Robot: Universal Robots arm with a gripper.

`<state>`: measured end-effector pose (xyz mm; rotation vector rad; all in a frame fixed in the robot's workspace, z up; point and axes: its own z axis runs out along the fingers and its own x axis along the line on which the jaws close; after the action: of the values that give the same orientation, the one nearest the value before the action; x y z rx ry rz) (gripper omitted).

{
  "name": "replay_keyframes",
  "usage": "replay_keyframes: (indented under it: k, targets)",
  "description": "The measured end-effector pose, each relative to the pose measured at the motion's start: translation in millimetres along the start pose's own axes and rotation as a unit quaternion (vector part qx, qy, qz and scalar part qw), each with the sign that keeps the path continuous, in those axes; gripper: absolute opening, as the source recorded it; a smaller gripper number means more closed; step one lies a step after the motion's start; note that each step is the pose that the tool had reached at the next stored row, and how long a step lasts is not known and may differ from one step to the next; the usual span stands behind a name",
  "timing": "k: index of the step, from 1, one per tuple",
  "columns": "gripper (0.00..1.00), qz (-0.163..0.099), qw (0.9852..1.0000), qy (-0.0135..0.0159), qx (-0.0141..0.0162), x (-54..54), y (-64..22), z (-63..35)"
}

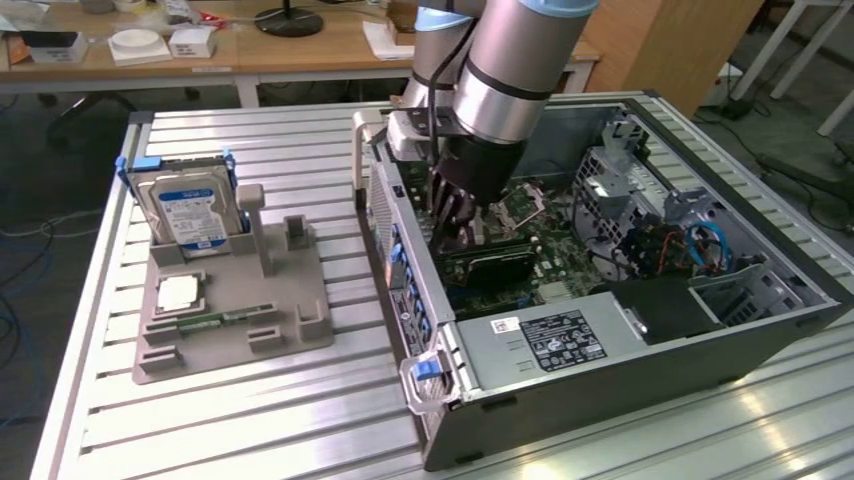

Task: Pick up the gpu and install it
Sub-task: 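Press down on the gpu until it lock into place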

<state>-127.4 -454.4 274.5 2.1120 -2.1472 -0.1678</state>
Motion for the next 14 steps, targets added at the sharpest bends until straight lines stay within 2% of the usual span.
replay_keyframes:
  k: [9, 14]
  targets:
    - [0.10, 0.000, 1.0000, 0.0001, 0.0000, 0.1, 1.3, -10.6]
    - [0.10, 0.000, 1.0000, 0.0000, -0.0006, -0.3, -1.7, -16.4]
